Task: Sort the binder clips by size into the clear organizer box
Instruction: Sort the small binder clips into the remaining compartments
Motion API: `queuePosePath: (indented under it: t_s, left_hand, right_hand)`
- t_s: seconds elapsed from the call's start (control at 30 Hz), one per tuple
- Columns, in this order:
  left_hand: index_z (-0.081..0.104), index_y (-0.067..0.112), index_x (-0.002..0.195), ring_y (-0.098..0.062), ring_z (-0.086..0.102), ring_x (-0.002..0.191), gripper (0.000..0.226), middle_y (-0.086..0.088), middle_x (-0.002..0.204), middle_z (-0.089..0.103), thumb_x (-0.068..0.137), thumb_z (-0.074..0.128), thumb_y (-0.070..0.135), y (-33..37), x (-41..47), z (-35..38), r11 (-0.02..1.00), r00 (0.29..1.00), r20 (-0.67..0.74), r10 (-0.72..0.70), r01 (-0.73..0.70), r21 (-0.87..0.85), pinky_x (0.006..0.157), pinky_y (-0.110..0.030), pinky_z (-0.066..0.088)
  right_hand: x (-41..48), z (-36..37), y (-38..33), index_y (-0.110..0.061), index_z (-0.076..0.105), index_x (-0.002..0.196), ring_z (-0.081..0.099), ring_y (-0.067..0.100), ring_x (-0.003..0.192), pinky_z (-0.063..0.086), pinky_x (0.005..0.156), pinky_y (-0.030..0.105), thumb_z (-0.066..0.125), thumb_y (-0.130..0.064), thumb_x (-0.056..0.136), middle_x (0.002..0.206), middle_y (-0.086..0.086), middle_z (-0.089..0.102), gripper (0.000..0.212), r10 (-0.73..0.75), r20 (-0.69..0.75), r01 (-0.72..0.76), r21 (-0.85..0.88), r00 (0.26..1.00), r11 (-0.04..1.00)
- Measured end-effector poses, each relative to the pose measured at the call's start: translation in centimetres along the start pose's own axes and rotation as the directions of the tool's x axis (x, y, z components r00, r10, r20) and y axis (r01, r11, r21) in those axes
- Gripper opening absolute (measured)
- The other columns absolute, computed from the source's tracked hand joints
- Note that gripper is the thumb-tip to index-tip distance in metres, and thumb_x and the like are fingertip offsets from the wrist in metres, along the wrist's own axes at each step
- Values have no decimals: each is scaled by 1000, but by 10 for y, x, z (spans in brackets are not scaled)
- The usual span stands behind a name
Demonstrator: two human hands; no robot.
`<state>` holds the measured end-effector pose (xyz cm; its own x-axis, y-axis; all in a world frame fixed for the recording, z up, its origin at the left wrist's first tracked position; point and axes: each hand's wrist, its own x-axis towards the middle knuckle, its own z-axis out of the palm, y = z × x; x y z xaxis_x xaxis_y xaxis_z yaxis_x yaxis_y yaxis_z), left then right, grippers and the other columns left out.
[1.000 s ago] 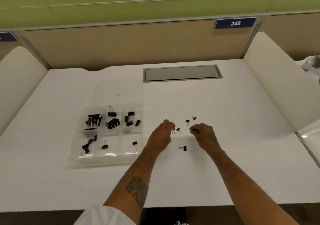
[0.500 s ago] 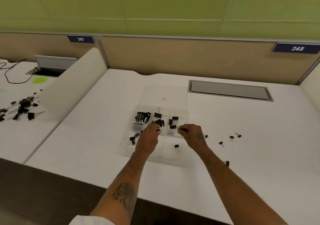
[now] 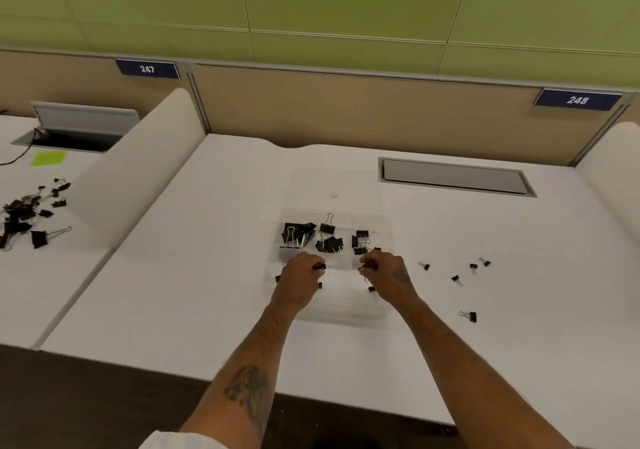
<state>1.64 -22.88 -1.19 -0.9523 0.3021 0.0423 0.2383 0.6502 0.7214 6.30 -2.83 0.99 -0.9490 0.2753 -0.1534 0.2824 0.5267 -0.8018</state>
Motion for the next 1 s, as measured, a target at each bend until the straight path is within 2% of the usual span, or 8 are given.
queuePosePath:
  t_s: [0.1, 0.23, 0.3, 0.4, 0.57, 0.7, 1.0]
  left_hand:
    - [72, 15, 98, -14, 65, 82, 12, -2, 92, 69, 88, 66, 16, 9, 4, 10, 998, 998, 52, 39, -37, -43, 74, -25, 55]
    - [73, 17, 97, -10, 64, 81, 12, 1, 89, 72, 87, 67, 16, 24, 6, 21, 994, 990, 93, 107, -103, -40, 77, -26, 53]
    - [73, 18, 98, -10, 64, 83, 13, 2, 92, 72, 86, 69, 18, 27, 7, 29, 995, 989, 111, 101, -97, -37, 80, -27, 53]
    - [72, 16, 95, -9, 65, 84, 12, 2, 91, 72, 84, 72, 19, 32, 7, 38, 998, 988, 144, 59, -54, -35, 82, -31, 54]
    - [72, 19, 92, -9, 64, 86, 10, 5, 90, 71, 83, 72, 19, 39, 6, 48, 998, 983, 176, 57, -59, 2, 82, -34, 54]
    - [72, 24, 93, -8, 63, 85, 9, 8, 91, 70, 84, 71, 23, 43, 6, 52, 997, 982, 182, 52, -62, 53, 82, -35, 54]
    - [73, 23, 98, -10, 64, 87, 13, 5, 95, 72, 85, 70, 25, 47, 6, 55, 995, 984, 176, 19, -36, 95, 84, -36, 54]
  right_hand:
    - [-3, -7, 9, -20, 67, 86, 67, 14, 74, 54, 59, 20, 68, -6, 78, 87, 6, 70, 16, 42, 1, -42, -9, 999, 999]
    - [-7, -12, 19, -17, 68, 91, 69, 16, 80, 55, 65, 19, 67, -4, 78, 88, 5, 70, 18, 60, 38, -59, -29, 997, 998]
    - [-11, -15, 22, -16, 67, 94, 69, 16, 80, 54, 61, 18, 63, -1, 78, 87, 5, 71, 22, 62, 59, -60, -31, 996, 998]
    - [-18, -20, 25, -17, 66, 101, 67, 13, 74, 45, 46, 13, 61, 1, 78, 86, 3, 73, 29, 75, 90, -75, 3, 993, 997]
    - [-19, -29, 27, -17, 66, 106, 66, 5, 76, 44, 50, 11, 62, -2, 78, 85, -1, 73, 32, 54, 100, -54, -6, 994, 999]
    - [-16, -33, 28, -20, 66, 106, 65, 8, 77, 43, 43, 14, 60, -3, 79, 89, -1, 73, 32, 64, 113, -63, -11, 992, 998]
    - [-7, -34, 33, -18, 67, 109, 66, 5, 79, 45, 46, 12, 59, -6, 80, 90, -1, 72, 33, 61, 137, -50, -84, 989, 995]
